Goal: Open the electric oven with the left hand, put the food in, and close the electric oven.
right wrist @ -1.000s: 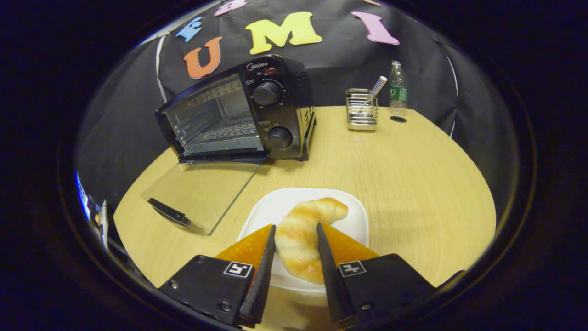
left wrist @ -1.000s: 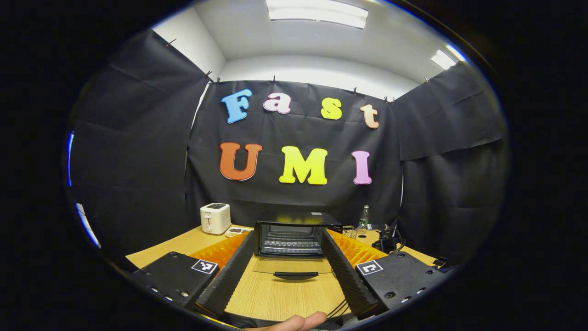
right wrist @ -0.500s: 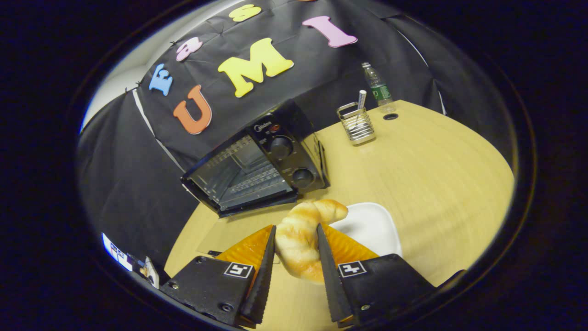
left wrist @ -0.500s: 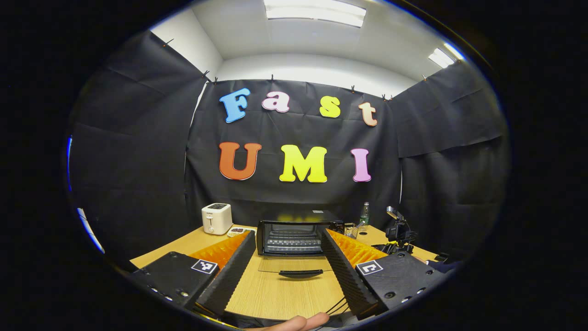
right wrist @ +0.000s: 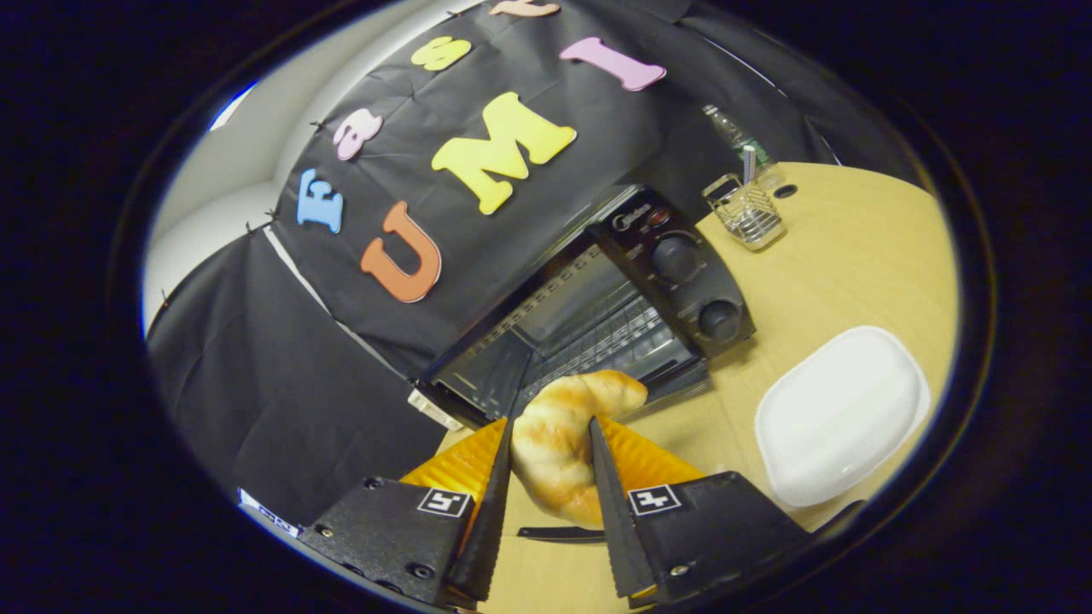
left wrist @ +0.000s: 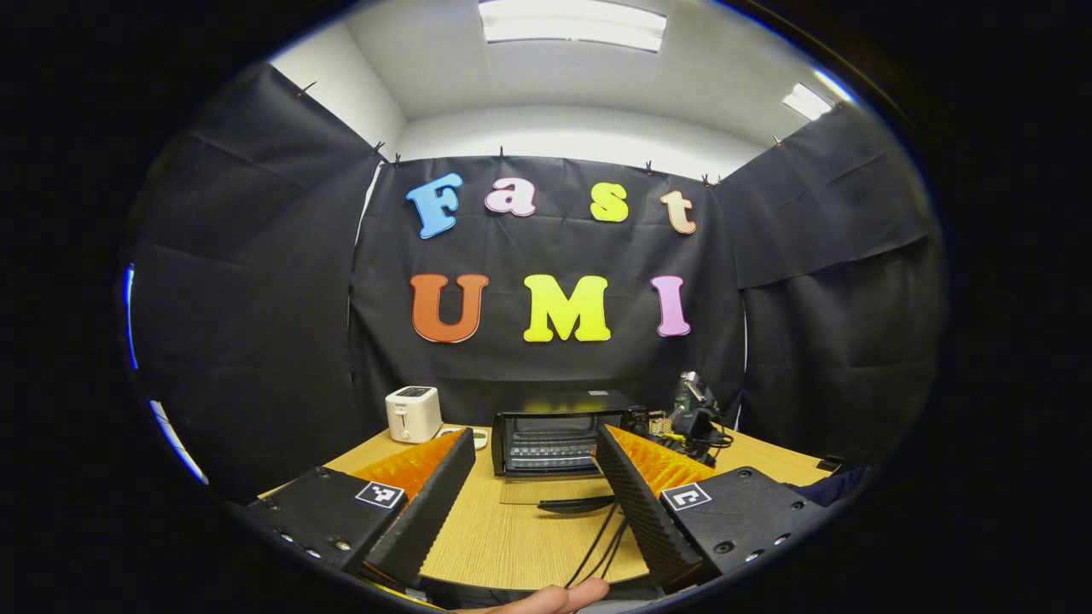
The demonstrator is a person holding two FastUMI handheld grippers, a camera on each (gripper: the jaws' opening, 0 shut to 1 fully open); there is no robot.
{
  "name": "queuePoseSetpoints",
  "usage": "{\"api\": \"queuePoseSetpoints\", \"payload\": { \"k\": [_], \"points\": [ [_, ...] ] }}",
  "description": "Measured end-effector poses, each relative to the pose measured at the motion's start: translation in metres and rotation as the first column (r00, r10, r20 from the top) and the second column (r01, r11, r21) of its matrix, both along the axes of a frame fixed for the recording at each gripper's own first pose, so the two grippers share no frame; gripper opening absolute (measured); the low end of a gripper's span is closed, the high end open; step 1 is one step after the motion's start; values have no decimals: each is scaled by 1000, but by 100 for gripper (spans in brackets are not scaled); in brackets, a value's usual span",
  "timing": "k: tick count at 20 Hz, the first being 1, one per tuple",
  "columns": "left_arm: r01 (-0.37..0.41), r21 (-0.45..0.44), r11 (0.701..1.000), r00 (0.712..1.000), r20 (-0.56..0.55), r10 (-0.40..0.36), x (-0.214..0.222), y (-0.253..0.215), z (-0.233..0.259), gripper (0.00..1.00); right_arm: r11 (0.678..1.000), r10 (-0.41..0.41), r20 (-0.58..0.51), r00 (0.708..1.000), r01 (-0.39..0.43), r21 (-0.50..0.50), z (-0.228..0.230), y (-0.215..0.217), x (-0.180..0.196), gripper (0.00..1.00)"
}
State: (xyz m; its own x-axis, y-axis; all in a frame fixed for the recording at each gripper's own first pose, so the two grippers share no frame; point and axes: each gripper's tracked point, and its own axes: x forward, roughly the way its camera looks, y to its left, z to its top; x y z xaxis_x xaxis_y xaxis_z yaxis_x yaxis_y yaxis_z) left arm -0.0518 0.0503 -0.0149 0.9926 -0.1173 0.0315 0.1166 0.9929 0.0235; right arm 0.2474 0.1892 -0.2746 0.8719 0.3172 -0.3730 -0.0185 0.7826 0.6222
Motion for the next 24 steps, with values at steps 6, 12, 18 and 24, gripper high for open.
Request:
{"api": "queuePoseSetpoints", "payload": {
  "k": [6, 12, 18, 24],
  "points": [
    [3, -4, 1000, 1000, 4, -3, 9, 13, 2, 94, 995, -55, 25, 998, 57, -81, -22, 37, 75, 54],
    [-18, 28, 999, 1000, -26, 18, 30, 36, -20, 94, 979, -94, 80, 992, 107, -173, -33, 27, 139, 54],
    [-87, 60, 994, 990, -107, 93, 49, 57, -52, 94, 947, -62, 170, 984, 111, -300, -29, 24, 185, 53],
    [-79, 80, 994, 988, -129, 89, 53, 47, -63, 94, 905, -46, 178, 983, 116, -409, -26, 12, 185, 73]
  ]
}}
